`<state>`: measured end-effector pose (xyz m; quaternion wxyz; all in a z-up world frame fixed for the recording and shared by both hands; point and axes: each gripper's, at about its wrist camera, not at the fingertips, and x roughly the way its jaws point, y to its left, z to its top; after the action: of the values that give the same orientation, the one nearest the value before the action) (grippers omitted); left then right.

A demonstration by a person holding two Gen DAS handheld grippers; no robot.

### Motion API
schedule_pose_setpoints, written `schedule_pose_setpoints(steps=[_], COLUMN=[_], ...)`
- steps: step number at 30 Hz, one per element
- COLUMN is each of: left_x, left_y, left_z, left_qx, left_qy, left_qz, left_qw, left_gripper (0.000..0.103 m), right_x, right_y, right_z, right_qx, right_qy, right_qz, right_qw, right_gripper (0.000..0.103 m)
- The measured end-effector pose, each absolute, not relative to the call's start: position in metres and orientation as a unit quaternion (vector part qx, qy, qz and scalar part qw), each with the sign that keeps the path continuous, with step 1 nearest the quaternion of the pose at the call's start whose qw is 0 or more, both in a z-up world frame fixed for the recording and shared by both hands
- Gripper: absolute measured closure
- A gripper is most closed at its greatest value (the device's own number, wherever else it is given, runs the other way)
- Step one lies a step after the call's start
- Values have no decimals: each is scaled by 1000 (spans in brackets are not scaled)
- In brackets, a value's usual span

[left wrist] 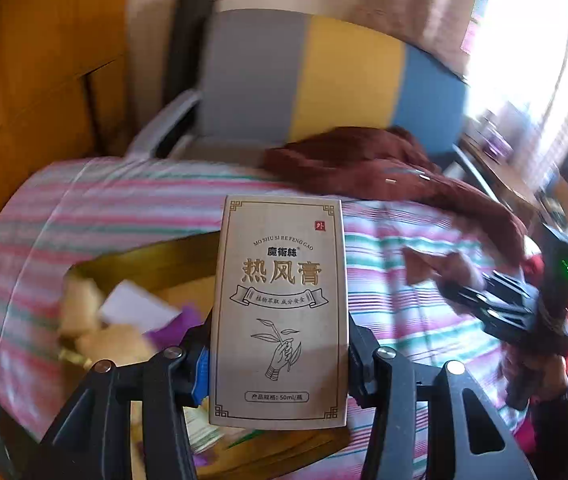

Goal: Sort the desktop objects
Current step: 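Carry the white box and pink sock to the gold tray and open both tools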

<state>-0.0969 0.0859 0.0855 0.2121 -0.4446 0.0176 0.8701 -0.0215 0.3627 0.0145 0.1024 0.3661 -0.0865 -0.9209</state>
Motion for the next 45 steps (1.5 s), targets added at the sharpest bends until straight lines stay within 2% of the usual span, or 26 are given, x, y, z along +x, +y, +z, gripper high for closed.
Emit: schedule_pose_setpoints(steps=[9, 22, 23, 25, 26, 27, 29, 31, 35, 40, 45], left_x=[-98, -116, -121, -125, -127, -127, -124, -119, -104, -76, -43], left_y=[5, 13, 17, 18, 20, 20, 19, 14, 1, -10, -6], left_z=[59, 58, 57, 54, 53, 52, 50, 48, 41, 31, 30], left_qx=[-458, -438, -439, -441, -441, -440, -435, -429, -425, -415, -378], left_qy=[-52, -75, -70, -76, -81, -82, -81, -83, -91, -97, -62], left_qz=[872, 874, 875, 874, 873, 872, 875, 879, 884, 891, 914], left_qw=[162, 196, 191, 189, 194, 196, 195, 191, 174, 155, 133], left_gripper=[52, 51, 51, 47, 43, 41, 32, 29, 29, 31, 31], right_x=[-17, -31, -33, -36, -37, -37, -34, -30, -14, 10, 29], right_y=[294, 201, 197, 187, 183, 180, 175, 173, 172, 172, 183], right_z=[25, 16, 14, 11, 10, 9, 8, 6, 5, 11, 20], right_qx=[366, 389, 391, 390, 387, 385, 382, 381, 370, 337, 280], right_qy=[-86, -99, -101, -104, -106, -107, -108, -104, -88, -56, -47], right_qz=[-912, -896, -895, -895, -896, -898, -899, -901, -911, -935, -958], right_qw=[161, 189, 189, 191, 190, 187, 187, 181, 157, 95, 32], right_gripper=[60, 59, 55, 40, 26, 18, 15, 11, 0, 0, 0])
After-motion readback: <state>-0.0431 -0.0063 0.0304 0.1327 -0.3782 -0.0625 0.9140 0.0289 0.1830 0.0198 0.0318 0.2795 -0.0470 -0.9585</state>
